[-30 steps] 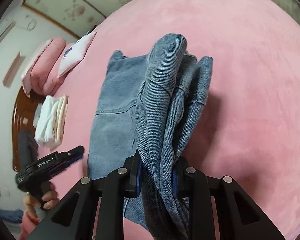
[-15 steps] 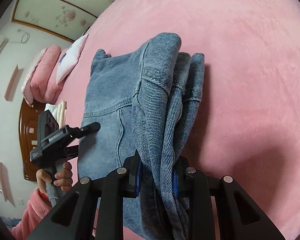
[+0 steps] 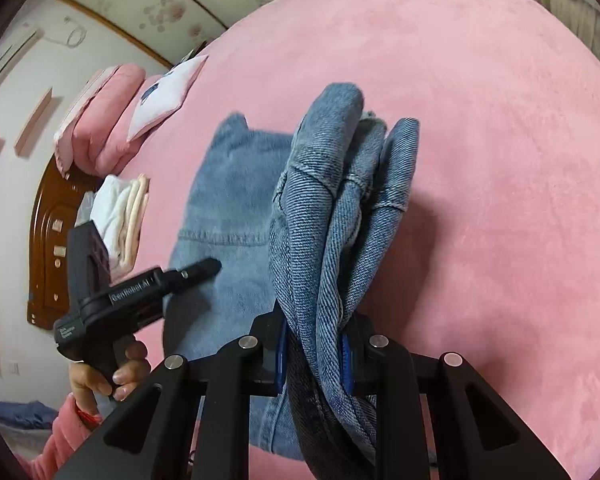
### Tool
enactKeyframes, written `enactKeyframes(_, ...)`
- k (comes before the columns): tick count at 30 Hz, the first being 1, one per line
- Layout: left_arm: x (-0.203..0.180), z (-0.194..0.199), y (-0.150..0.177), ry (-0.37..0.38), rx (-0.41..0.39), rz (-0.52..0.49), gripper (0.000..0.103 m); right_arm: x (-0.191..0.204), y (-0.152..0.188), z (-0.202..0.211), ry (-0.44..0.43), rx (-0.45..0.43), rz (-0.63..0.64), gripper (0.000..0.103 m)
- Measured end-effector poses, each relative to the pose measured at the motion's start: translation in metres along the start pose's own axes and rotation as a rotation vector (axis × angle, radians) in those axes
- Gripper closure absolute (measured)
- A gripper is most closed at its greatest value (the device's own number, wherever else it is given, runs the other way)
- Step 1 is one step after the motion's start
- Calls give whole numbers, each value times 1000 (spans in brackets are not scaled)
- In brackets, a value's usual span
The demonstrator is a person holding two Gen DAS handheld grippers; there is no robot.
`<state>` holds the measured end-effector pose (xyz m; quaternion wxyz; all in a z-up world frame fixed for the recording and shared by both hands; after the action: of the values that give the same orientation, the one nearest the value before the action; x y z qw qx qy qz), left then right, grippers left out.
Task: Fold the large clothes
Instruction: 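Lift the folded jacket with both tools and carry it toward the clothes stack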
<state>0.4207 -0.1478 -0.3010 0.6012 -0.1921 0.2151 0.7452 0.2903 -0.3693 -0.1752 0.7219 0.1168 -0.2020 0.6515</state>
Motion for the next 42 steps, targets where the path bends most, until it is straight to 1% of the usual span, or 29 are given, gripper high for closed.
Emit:
enactKeyframes(2, 12, 15, 15, -1, 8, 6, 67, 18, 6, -3, 13, 22, 24, 84)
enactKeyframes(4, 28, 36, 27, -19, -8, 5, 67, 44, 12, -10, 27, 57, 58, 84)
enactKeyframes(5, 37, 47, 33, -13, -16, 20, 67, 60, 16, -14, 34, 70, 72, 84)
enactKeyframes(7, 59, 80, 43, -1, -30, 51, 68, 98, 19, -26, 38, 78, 95, 84)
enactKeyframes(9, 76, 114, 49, -7, -45, 71, 68, 138, 21, -36, 51, 67, 131, 84)
enactKeyframes(12, 113, 184, 49, -28, -96, 94, 68, 203, 20, -53, -4, 56, 138, 84)
enactKeyframes(15, 153, 265, 33, -79, -170, 90, 69, 276, 11, -75, -66, 42, 185, 84)
enactKeyframes(16, 162, 283, 27, -92, -187, 89, 69, 305, 6, -86, -95, 35, 209, 84)
enactKeyframes(17, 178, 315, 21, -114, -220, 89, 69, 331, 1, -95, -118, 26, 234, 84)
enactKeyframes(20, 217, 388, -2, -186, -297, 87, 69, 407, -17, -125, -185, -4, 305, 84)
enactKeyframes(22, 243, 435, -21, -234, -342, 81, 69, 455, -30, -147, -240, -19, 329, 84)
enactKeyframes(23, 248, 450, -29, -248, -361, 75, 69, 478, -37, -158, -262, -34, 343, 84)
enactKeyframes(24, 260, 470, -43, -271, -386, 67, 69, 500, -44, -170, -282, -46, 364, 84)
enactKeyframes(25, 271, 485, -50, -281, -400, 65, 69, 523, -52, -181, -294, -59, 383, 84)
enactKeyframes(27, 297, 527, -83, -317, -452, 60, 69, 565, -70, -207, -318, -90, 415, 84)
enactKeyframes(28, 295, 530, -96, -331, -469, 55, 69, 587, -80, -218, -329, -108, 433, 84)
enactKeyframes(30, 316, 558, -130, -358, -527, 33, 69, 617, -103, -242, -350, -143, 450, 84)
enactKeyframes(31, 328, 568, -147, -357, -546, 23, 69, 634, -123, -255, -365, -167, 450, 84)
enactKeyframes(32, 333, 569, -161, -353, -556, 13, 69, 643, -138, -268, -377, -188, 443, 84)
enactKeyframes(34, 357, 573, -196, -335, -575, -8, 69, 657, -168, -297, -396, -216, 411, 84)
enactKeyframes(35, 370, 562, -218, -329, -579, -15, 69, 661, -182, -316, -385, -217, 389, 84)
enactKeyframes(36, 389, 546, -240, -314, -575, -11, 67, 675, -190, -336, -368, -216, 380, 84)
enactKeyframes(37, 396, 518, -257, -318, -560, 9, 66, 677, -210, -360, -338, -213, 364, 84)
enactKeyframes(38, 411, 494, -271, -329, -528, 29, 63, 671, -226, -376, -292, -213, 350, 84)
enactKeyframes(39, 432, 470, -289, -330, -472, 54, 54, 662, -240, -398, -239, -210, 311, 84)
enactKeyframes(40, 447, 459, -294, -273, -457, 85, 50, 654, -258, -413, -211, -195, 269, 84)
enactKeyframes(41, 463, 458, -295, -184, -489, 106, 46, 641, -269, -430, -225, -158, 231, 82)
enactKeyframes(42, 471, 459, -295, -133, -502, 107, 44, 629, -275, -446, -277, -115, 199, 82)
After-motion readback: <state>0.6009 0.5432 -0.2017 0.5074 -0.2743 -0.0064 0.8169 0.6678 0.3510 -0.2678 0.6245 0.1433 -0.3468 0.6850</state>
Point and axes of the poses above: each gripper's, at about its wrist camera, not at the fingertips, and z roughly against the way its jaws point, x to its left, y to its underside, the point moved 3 cm from there along -z, roughly the way its jaws point, and after that the axes turned 13 degrees about x, right-handed, at the moved point
